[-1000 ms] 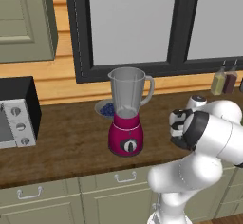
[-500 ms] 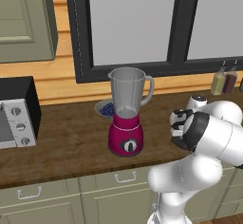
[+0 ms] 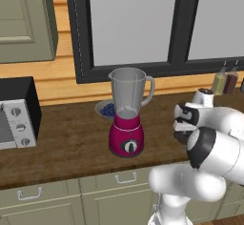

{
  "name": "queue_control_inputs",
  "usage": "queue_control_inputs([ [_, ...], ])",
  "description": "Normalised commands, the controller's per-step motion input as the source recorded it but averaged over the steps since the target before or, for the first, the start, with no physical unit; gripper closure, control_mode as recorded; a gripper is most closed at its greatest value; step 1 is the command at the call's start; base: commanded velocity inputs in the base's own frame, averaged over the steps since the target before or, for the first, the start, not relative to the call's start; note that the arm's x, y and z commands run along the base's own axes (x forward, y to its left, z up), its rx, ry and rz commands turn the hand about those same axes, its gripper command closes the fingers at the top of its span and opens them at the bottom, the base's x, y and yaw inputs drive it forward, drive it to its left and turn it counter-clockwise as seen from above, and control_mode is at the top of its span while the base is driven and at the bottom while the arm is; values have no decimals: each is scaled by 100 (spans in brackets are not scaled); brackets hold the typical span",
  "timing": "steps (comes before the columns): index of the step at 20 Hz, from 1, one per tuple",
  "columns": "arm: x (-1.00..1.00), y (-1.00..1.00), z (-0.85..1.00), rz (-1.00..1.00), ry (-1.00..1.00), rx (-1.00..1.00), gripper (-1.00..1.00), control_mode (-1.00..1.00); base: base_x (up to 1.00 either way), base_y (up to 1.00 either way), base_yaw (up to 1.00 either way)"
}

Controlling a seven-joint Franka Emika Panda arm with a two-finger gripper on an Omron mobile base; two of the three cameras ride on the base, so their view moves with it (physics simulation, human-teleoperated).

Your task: Close the lid blender by securely placing the lid on top.

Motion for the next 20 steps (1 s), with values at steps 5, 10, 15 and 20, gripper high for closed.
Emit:
queue_control_inputs([
  [5, -27, 0, 100, 0, -3, 17, 100, -100, 0, 0, 0],
  [10, -31, 0, 100, -2, -2, 13, 100, -100, 0, 0, 0],
  [15, -29, 0, 100, -5, -7, 8, 100, -100, 0, 0, 0],
  [20, -37, 6, 100, -3, -16, 1, 100, -100, 0, 0, 0],
])
